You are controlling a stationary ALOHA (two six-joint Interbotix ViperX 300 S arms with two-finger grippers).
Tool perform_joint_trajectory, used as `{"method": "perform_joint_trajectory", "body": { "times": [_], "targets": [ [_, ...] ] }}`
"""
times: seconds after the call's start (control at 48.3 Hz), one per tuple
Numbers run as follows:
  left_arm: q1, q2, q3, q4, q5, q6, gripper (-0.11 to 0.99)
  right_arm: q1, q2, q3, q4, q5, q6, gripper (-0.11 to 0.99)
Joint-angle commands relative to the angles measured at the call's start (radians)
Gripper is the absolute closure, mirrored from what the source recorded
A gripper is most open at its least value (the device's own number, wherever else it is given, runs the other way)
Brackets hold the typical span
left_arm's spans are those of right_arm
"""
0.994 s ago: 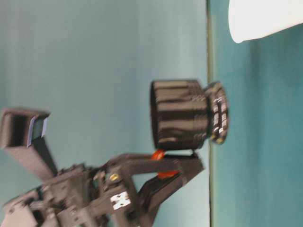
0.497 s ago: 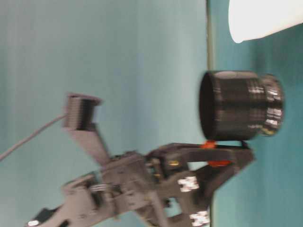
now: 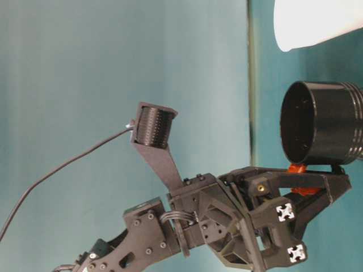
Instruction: Put the paper cup into the moved red handle cup holder.
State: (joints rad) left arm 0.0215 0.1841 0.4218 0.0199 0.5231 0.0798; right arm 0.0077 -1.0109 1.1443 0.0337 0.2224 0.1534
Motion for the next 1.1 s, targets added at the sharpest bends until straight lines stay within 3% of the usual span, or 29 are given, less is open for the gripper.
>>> {"method": "perform_joint_trajectory", "body": {
  "times": [0.0,0.373,1.077],
  "targets": [
    [0.005,0.0,0.0,0.002,-0.006,-0.002,0.59,-0.002,0.006,-0.021,0.003,-0.006,0.008,0.99],
    [0.008,0.006,0.005,0.002,-0.044,-0.002,0.59,0.0,0.006,-0.023,0.002,-0.006,0.008,0.99],
    [0.006,0.006,0.032,0.002,-0.041,-0.008,0.59,-0.002,0.008,-0.023,0.002,-0.006,0.008,0.99]
  ]
}}
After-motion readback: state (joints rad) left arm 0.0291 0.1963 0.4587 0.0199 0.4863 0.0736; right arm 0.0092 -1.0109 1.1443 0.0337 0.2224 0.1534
